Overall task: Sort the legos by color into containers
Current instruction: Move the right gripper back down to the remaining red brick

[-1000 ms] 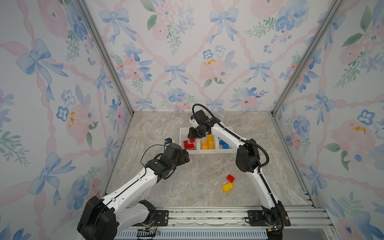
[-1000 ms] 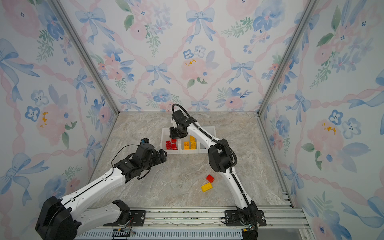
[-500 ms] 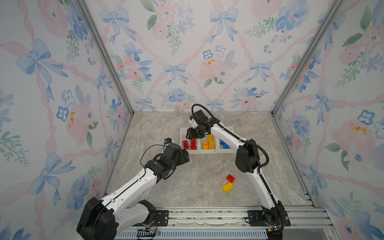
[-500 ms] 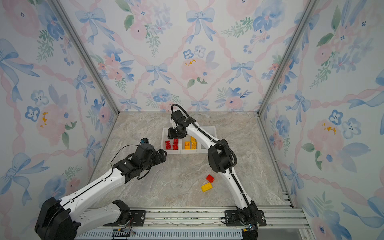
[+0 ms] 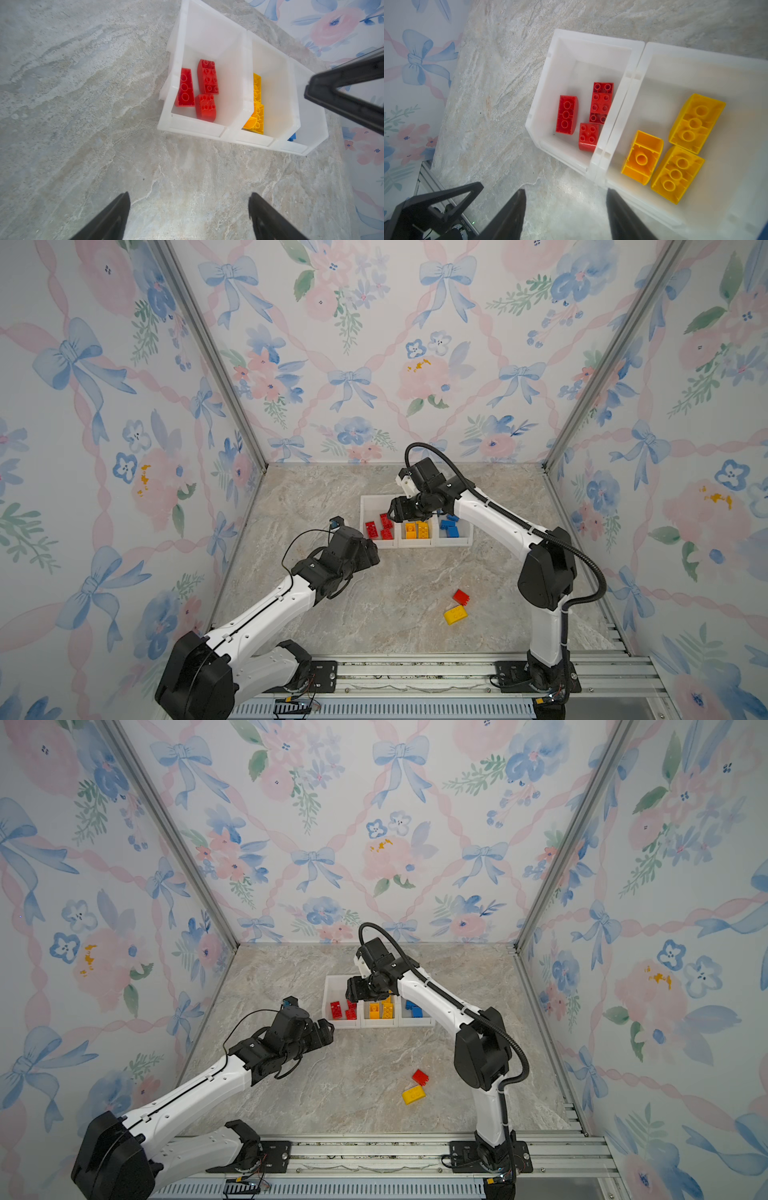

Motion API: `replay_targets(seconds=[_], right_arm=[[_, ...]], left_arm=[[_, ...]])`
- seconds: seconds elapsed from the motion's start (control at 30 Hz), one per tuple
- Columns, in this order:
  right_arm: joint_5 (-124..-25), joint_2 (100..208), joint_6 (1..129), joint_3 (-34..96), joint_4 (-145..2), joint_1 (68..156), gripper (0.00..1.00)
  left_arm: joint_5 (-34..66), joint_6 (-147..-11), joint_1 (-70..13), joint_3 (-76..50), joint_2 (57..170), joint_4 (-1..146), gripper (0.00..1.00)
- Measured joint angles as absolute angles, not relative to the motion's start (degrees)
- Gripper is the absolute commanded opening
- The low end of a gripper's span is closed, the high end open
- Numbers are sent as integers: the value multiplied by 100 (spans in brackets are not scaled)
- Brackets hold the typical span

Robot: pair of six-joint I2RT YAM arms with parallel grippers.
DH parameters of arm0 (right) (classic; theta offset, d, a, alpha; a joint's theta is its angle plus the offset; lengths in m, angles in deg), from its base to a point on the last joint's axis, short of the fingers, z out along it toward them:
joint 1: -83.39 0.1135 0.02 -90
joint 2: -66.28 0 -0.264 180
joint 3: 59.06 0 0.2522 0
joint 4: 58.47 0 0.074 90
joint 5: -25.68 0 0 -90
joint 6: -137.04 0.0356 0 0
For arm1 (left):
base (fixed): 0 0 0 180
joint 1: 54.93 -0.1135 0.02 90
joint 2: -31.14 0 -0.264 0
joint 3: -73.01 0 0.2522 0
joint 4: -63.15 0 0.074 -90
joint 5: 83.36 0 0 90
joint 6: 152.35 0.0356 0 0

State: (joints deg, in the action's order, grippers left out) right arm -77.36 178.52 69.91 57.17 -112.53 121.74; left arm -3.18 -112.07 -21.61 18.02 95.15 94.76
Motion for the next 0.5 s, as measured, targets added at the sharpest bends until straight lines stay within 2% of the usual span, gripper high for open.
replay_targets(seconds=[0.2, 0.5], right_arm=[[-7583, 16770, 6994, 4061, -11187, 12128, 67], [-7198, 15468, 7090, 2260, -11218, 12005, 69]], left_arm=[[-314, -11148, -2161, 1636, 9718, 9476, 91], [-292, -11045, -2161, 1470, 9923, 9472, 91]])
